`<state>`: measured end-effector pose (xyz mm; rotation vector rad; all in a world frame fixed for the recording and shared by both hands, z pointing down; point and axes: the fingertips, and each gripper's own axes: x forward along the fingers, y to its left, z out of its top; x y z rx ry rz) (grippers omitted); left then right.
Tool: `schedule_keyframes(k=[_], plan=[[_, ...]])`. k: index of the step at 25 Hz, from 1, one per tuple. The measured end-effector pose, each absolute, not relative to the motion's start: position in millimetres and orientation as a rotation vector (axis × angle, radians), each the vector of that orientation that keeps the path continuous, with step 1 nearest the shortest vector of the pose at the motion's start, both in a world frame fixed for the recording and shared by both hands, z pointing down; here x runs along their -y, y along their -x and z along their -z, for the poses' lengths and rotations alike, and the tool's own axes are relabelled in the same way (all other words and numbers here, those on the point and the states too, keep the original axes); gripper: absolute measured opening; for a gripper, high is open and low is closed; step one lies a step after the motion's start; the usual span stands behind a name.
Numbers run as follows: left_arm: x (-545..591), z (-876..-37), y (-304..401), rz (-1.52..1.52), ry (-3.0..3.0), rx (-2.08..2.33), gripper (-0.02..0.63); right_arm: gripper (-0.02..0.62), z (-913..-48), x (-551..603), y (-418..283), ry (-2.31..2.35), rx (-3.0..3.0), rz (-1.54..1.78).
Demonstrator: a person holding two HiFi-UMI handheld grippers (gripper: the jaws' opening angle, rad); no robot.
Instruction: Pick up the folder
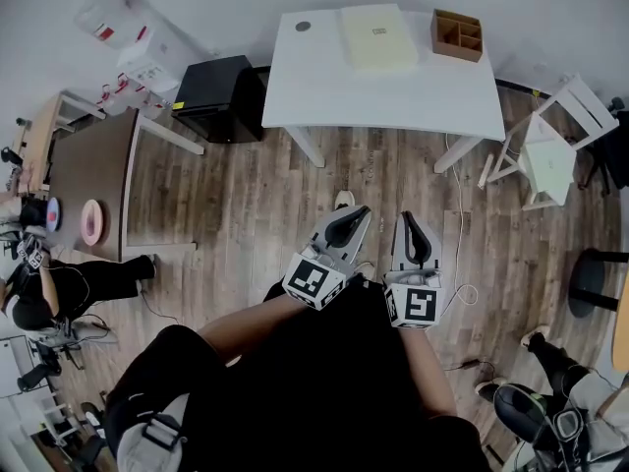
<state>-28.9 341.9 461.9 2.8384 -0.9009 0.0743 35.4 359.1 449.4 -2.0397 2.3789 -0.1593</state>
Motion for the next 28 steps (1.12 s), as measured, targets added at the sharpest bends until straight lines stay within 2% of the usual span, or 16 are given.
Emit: schedule_keyframes(k=[13,28], plan=[[-279,-483,2,-0.098,-2.786,0.87,0.025,0.037,-478,-304,-66,2.119,-2.373,0.28],[-98,-457,-17,0.011,-2.771,0.862,0.025,0.037,-461,-116,-80,2.141,-2.453,0.276]])
